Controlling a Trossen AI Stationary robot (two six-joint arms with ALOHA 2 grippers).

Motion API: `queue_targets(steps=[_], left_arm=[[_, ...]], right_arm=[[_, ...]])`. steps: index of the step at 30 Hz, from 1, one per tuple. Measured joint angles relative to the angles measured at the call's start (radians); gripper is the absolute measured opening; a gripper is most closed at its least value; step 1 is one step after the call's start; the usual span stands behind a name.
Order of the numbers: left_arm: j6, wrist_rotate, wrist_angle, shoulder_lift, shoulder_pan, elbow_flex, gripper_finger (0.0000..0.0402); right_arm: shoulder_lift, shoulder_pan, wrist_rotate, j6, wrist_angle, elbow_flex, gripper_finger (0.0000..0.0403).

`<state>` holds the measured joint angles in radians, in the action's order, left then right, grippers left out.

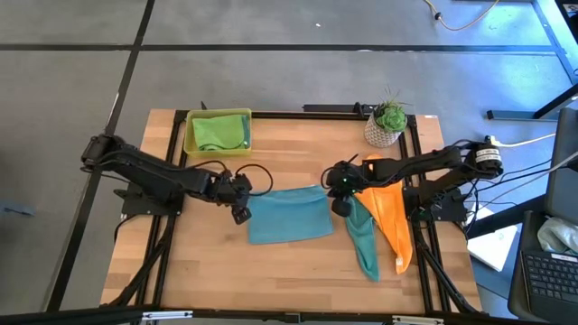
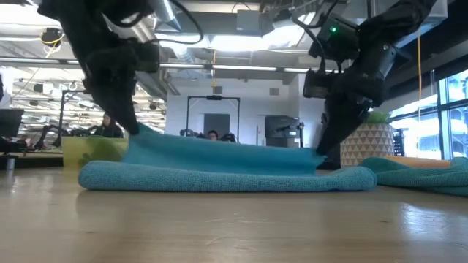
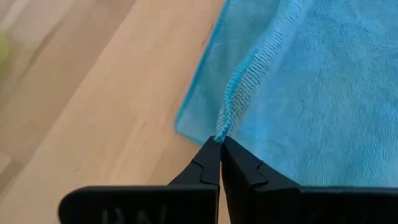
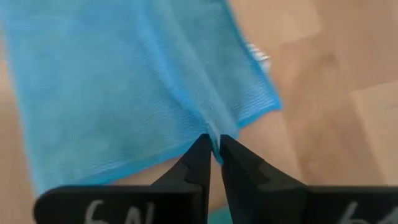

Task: Fold microfiber towels
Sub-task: Fold the left blue towel

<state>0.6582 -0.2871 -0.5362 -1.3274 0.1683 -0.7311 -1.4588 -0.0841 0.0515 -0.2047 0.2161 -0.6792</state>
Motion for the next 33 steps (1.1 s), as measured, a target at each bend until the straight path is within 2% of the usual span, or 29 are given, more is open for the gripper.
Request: queue_targets(steps=[4,12,17,25,29,33], left_arm=[[-0.002,0.028,0.017,-0.049,-0.009,0.000,0.0000],[-0.007,0.042,0.041,-0.091,-0.009,0.000,0.0000],[-0.015,0.016,0.041,-0.093,-0.011,-0.001,0.0020],[-0.014,0.016,0.040,-0.093,-0.038,-0.001,0.0093],[-0.010,0.016,0.038,-0.093,-0.058,-0.001,0.0119],[-0.005,0.015,0.011,-0.093,-0.079,-0.001,0.0127]], right_arm=[[0.000,-0.010,-0.076,0.002,-0.007,0.000,0.0026],[0.000,-0.050,-0.084,0.000,-0.011,0.000,0.0010],[0.000,-0.065,-0.085,-0.002,-0.011,0.000,0.0050],[0.000,-0.069,-0.085,-0.001,-0.013,0.000,0.0120],[0.001,-0.069,-0.086,-0.001,-0.013,0.000,0.0132],[0.001,-0.069,-0.088,-0.004,-0.003,0.000,0.0133]])
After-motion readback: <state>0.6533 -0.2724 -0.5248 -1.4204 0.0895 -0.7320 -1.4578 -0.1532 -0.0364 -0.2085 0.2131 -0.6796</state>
